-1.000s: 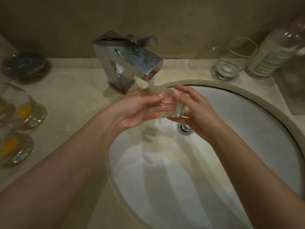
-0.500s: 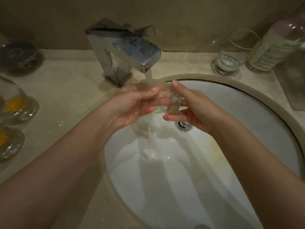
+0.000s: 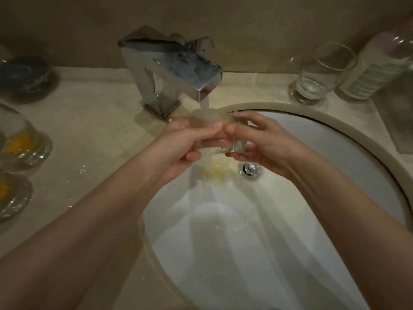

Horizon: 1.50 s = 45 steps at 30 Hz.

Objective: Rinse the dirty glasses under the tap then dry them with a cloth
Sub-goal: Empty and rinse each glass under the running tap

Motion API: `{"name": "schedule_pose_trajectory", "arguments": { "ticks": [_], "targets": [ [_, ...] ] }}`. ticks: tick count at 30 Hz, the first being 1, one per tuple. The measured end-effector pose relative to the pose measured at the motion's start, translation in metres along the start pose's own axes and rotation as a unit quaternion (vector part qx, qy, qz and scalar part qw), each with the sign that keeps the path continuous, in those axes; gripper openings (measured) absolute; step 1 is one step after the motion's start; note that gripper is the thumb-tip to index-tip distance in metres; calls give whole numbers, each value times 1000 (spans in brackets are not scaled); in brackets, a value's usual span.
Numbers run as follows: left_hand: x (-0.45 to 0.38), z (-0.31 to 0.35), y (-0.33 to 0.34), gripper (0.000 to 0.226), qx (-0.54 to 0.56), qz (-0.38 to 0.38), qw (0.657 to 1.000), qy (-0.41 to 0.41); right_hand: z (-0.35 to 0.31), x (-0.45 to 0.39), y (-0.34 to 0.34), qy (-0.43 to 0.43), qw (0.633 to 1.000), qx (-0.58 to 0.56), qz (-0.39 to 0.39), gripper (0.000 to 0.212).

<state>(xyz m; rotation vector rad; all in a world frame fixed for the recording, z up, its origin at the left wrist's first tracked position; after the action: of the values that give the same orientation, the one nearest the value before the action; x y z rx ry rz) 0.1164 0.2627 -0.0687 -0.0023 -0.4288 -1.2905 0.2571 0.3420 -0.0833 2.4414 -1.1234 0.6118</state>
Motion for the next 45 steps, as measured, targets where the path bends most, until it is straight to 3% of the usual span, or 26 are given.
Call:
{"name": "schedule_pose_trajectory", "arguments": {
  "ticks": [3, 8, 11, 14, 17, 21, 25, 29, 34, 37, 39, 42, 45],
  "targets": [
    [3, -4, -2, 31, 12, -1, 1000, -6, -3, -3, -2, -13, 999, 43, -19, 46],
    [5, -4, -3, 23, -19, -11, 1000, -1, -7, -2, 2, 57, 996, 43, -53, 38],
    [6, -5, -1, 21, 3, -3, 1000, -12, -6, -3, 3, 27, 997, 67, -32, 31],
    [5, -5, -3, 25, 43, 17, 999, -17, -6, -5, -2, -14, 995, 99, -4, 48],
    [4, -5, -3, 25, 39, 20, 999, -12, -8, -5, -3, 34, 995, 83, -37, 54],
    [3, -3, 2, 25, 7, 25, 1000, -13, -4, -4, 3, 139, 989, 7, -57, 50],
    [-1, 0, 1, 14, -32, 29, 998, -41, 4, -9, 2, 84, 996, -2, -36, 31],
    [-3, -2, -6, 12, 19, 39, 997, -66, 5, -8, -6, 15, 999, 25, -40, 57],
    [-2, -3, -4, 28, -4, 19, 999, -32, 3, -9, -3, 108, 992, -44, -44, 45],
    [-3, -4, -4, 18, 6, 33, 998, -54, 2, -11, -5, 67, 997, 3, -46, 27],
    [-4, -3, -5, 9, 33, 44, 995, -78, 3, -12, -7, 30, 999, 30, -33, 34],
    [-5, -2, -6, 19, 18, 24, 997, -66, 4, -11, -7, 44, 998, 15, -46, 51],
    [-3, -1, -4, 27, -13, -3, 999, -42, 1, -10, -5, 103, 993, -5, -56, 41]
  ]
}}
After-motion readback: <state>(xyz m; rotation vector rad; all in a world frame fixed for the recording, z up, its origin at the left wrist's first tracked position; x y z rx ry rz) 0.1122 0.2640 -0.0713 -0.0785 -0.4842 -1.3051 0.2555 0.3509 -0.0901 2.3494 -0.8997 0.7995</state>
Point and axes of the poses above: each hand's wrist, its own x-axis away from the middle knuckle, its own y-axis out of the palm, z = x × y, the point moved 2 cm from there along -x, towards the middle knuckle, and after that the axes turned 8 degrees about y, right-handed, at the moved point
